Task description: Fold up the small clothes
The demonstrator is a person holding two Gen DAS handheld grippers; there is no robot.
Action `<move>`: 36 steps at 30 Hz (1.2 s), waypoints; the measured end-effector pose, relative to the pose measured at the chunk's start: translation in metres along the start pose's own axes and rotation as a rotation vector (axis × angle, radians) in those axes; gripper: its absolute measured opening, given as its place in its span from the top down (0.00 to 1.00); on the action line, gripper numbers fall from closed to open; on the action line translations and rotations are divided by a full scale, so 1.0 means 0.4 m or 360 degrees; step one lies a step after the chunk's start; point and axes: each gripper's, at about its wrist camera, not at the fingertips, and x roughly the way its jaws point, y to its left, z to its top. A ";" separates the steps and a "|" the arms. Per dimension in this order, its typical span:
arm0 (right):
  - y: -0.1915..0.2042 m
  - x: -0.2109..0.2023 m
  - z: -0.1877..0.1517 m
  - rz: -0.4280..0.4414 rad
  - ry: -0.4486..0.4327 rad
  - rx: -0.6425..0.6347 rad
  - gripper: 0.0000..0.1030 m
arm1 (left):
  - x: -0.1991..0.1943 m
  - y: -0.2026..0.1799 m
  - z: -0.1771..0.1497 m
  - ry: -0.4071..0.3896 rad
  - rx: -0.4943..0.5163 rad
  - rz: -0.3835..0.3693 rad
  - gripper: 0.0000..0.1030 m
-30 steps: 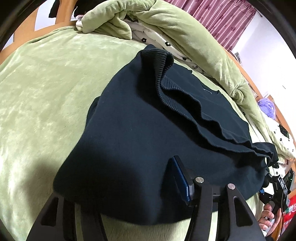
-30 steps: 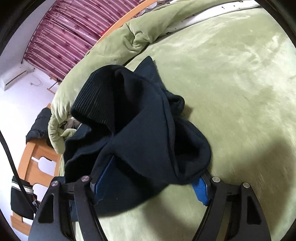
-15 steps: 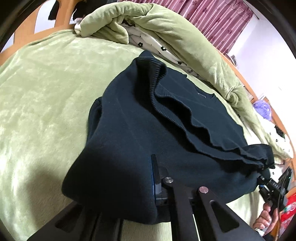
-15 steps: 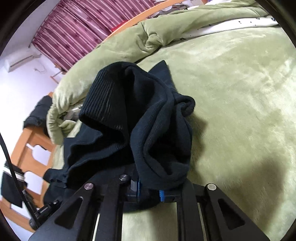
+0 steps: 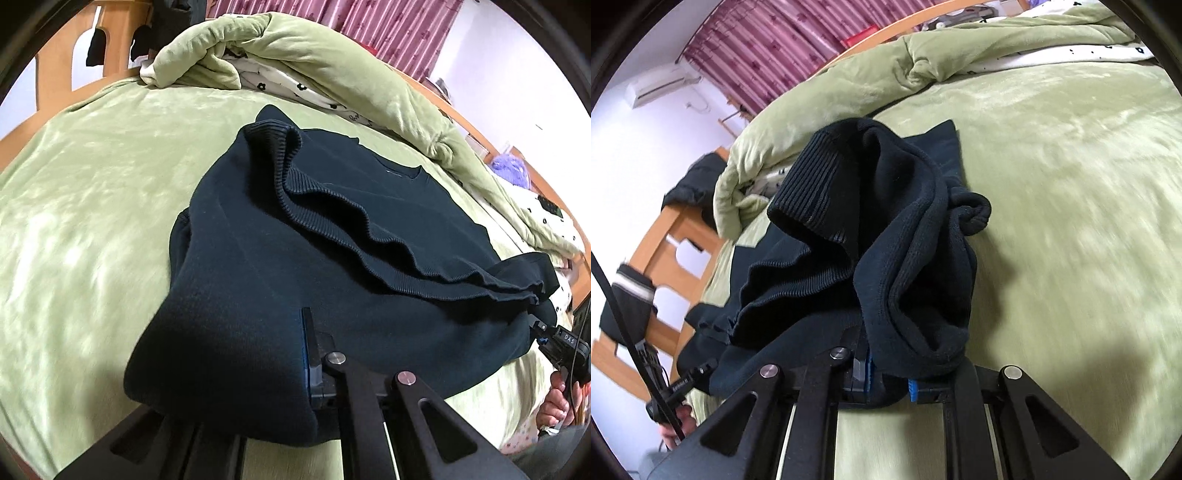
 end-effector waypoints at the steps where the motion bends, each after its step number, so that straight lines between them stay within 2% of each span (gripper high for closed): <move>1: -0.002 -0.008 -0.010 0.0002 0.0006 -0.0001 0.87 | -0.009 0.004 -0.010 0.0003 -0.0001 -0.0005 0.94; 6: -0.012 -0.049 -0.080 -0.0018 0.0043 -0.0014 0.87 | -0.031 0.014 -0.047 0.0011 0.0007 -0.0008 0.94; 9: -0.017 -0.052 -0.084 -0.0032 0.0053 -0.0002 0.85 | -0.036 0.014 -0.057 0.0020 0.0002 0.0009 0.93; 11: -0.019 -0.049 -0.085 -0.0068 0.0090 0.0004 0.78 | -0.037 0.018 -0.057 0.0040 -0.0019 0.0023 0.90; 14: -0.027 -0.058 -0.090 -0.0096 0.0114 -0.0022 0.69 | -0.050 0.021 -0.071 0.0052 -0.0014 0.0073 0.80; 16: -0.030 -0.075 -0.100 -0.0105 0.0119 -0.0046 0.66 | -0.060 0.022 -0.083 0.0043 0.0016 0.0117 0.72; 20: -0.029 -0.114 -0.110 -0.0118 0.0135 -0.0098 0.66 | -0.088 0.040 -0.105 0.0032 0.0031 0.0147 0.67; 24: -0.021 -0.164 -0.113 -0.0153 0.0116 -0.0153 0.66 | -0.125 0.065 -0.119 0.0020 0.0014 0.0167 0.63; 28: -0.013 -0.231 -0.116 -0.0256 0.0064 -0.0247 0.66 | -0.155 0.084 -0.125 0.0015 0.0005 0.0181 0.62; 33: -0.010 -0.300 -0.102 -0.0327 -0.0024 -0.0314 0.66 | -0.218 0.106 -0.134 -0.0055 0.0006 0.0236 0.49; 36: 0.002 -0.319 -0.089 -0.0324 -0.0052 -0.0323 0.65 | -0.248 0.119 -0.134 -0.0085 -0.0010 0.0233 0.47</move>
